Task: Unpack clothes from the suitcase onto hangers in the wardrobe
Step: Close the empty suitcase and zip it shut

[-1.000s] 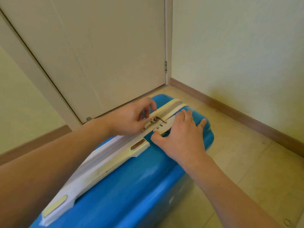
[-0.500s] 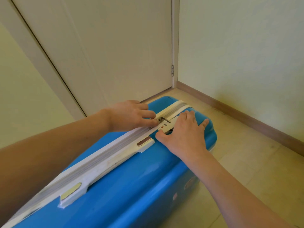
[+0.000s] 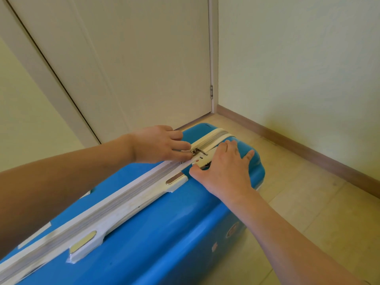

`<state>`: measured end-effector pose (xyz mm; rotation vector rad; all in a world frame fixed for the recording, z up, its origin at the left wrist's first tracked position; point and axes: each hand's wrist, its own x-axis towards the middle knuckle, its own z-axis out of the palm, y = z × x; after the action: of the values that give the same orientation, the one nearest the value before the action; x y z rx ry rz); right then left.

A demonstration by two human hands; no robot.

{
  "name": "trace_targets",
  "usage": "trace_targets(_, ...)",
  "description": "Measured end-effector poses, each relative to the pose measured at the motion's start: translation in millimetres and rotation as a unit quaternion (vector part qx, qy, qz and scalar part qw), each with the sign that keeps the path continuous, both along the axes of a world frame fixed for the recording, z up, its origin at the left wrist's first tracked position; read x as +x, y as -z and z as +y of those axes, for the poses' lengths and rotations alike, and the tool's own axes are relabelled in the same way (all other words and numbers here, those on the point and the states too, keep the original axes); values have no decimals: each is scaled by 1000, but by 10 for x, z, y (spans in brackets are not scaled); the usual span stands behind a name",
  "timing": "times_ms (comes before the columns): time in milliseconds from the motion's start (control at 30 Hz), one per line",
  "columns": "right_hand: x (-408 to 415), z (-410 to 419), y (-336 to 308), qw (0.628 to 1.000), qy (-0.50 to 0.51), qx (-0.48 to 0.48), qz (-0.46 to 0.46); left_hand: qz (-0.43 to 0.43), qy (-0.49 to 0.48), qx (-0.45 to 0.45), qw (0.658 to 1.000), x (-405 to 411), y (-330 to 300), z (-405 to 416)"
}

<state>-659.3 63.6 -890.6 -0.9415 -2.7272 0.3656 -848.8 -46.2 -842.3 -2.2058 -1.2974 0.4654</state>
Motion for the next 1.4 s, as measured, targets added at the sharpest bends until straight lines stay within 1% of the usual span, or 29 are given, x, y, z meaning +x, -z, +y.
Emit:
trace_targets(100, 7, 10, 18, 1000, -2, 4, 1, -27, -9, 11, 1000, -15, 87, -38)
trace_targets(300, 22, 18, 21, 1000, 2, 5, 3, -57, 7, 2, 998, -39, 152, 2)
trace_targets(533, 11, 9, 28, 1000, 2, 6, 2, -160, -36, 21, 986, -91, 271, -90)
trace_targets(600, 5, 4, 30, 1000, 2, 6, 3, -155, -33, 21, 987, -92, 257, -95)
trace_targets(767, 10, 2, 28, 1000, 7, 4, -3, -38, 35, -14, 999, -68, 98, 45)
trace_targets(833, 1, 0, 34, 1000, 5, 7, -4, -25, 44, -22, 998, -84, 47, 88)
trace_targets(933, -8, -4, 28, 1000, 6, 6, 0, -43, 35, -17, 998, -117, 92, 49)
trace_targets(1067, 4, 3, 25, 1000, 7, 8, 3, -83, 16, 22, 996, -137, 254, -44)
trace_targets(1267, -7, -24, 5, 1000, 12, 3, -5, -161, -51, 70, 983, -125, 372, -129)
trace_targets(1400, 2, -41, 0, 1000, 18, -4, 6, -188, -77, 92, 975, 15, 329, -52)
